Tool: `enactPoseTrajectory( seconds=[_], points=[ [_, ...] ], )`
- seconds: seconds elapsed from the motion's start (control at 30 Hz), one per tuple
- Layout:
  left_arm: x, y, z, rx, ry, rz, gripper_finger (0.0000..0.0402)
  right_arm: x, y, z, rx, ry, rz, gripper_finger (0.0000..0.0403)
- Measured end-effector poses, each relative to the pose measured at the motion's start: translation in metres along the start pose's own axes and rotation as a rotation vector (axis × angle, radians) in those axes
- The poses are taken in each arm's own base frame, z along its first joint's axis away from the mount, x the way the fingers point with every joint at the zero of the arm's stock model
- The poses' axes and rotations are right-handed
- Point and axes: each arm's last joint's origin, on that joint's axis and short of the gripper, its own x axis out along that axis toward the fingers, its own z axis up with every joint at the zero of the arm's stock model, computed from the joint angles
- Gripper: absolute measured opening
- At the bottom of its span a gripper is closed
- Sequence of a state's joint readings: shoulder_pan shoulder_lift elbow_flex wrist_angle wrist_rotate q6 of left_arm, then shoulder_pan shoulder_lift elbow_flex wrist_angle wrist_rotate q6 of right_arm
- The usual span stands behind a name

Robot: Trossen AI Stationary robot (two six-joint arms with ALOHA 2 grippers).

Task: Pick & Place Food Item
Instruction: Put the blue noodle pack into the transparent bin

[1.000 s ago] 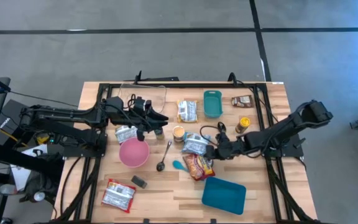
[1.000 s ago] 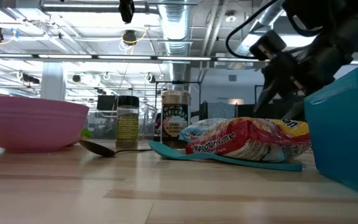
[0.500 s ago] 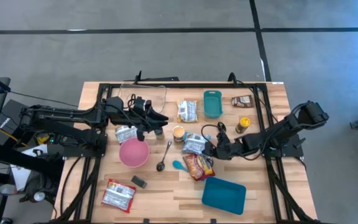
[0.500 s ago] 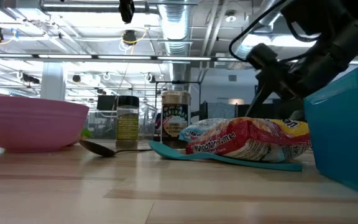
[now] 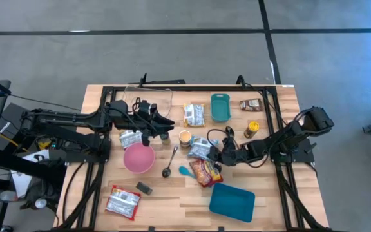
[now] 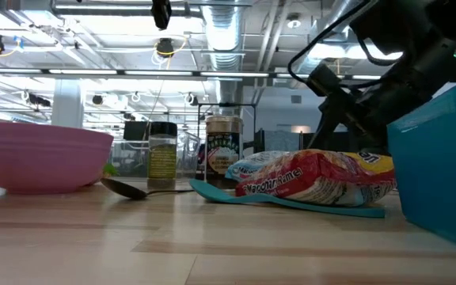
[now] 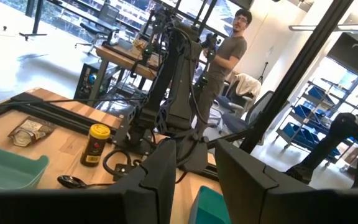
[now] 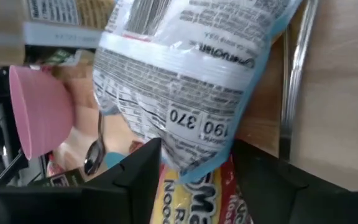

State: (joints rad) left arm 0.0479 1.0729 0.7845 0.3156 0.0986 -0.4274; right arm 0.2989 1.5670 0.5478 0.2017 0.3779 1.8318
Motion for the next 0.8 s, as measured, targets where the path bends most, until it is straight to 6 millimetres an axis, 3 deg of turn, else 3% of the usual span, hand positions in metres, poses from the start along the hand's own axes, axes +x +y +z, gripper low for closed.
enactPoseTrajectory(
  seconds=[0.8],
  points=[
    [-0.0001,-0.0001,0.0002,0.0,0.0,0.0,0.0108,0.0005,0.0014,0.0002,0.006,-0.039,0.026,0.0053]
  ],
)
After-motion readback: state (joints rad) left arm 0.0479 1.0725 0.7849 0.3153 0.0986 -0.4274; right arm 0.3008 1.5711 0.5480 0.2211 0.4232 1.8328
